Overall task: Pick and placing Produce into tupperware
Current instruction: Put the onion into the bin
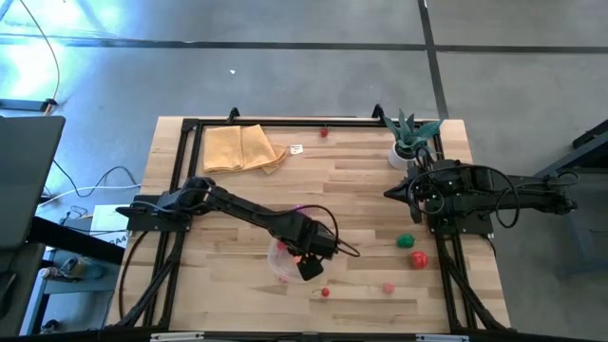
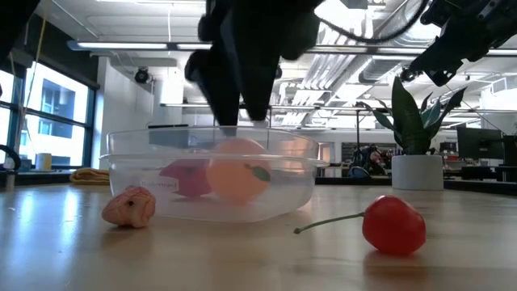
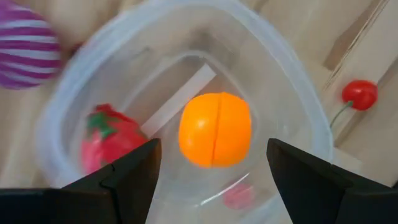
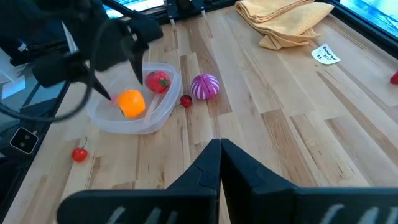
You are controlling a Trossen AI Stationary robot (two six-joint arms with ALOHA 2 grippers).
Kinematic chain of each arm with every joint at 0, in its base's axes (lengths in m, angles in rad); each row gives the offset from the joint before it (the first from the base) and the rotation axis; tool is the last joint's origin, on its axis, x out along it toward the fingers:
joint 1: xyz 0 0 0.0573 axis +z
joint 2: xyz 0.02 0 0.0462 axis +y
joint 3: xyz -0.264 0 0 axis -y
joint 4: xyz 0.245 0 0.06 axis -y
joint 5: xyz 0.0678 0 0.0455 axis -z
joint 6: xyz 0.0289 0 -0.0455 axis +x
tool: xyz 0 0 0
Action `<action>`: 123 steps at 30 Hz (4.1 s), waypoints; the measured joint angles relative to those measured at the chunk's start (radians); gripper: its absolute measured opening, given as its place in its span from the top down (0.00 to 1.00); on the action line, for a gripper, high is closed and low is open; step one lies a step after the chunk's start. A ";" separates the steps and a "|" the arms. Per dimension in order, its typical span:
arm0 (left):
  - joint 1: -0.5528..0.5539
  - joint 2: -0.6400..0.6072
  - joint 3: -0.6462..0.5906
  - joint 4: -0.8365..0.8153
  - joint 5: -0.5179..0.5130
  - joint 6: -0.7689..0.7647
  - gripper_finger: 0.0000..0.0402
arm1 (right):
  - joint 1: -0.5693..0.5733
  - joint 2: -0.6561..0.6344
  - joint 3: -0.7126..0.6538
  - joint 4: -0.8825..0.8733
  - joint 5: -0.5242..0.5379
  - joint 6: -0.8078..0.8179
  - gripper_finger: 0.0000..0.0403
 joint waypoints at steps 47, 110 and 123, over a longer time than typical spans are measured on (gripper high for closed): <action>0.366 0.000 0.025 -0.092 0.083 -0.413 0.30 | 0.000 0.000 0.000 -0.004 0.000 0.000 1.00; 0.369 0.145 0.025 -0.093 0.122 -0.440 0.11 | 0.000 0.000 0.000 -0.007 0.000 0.000 1.00; 0.380 0.159 0.025 -0.097 0.132 -0.402 0.20 | 0.000 0.000 0.000 -0.007 0.000 0.000 1.00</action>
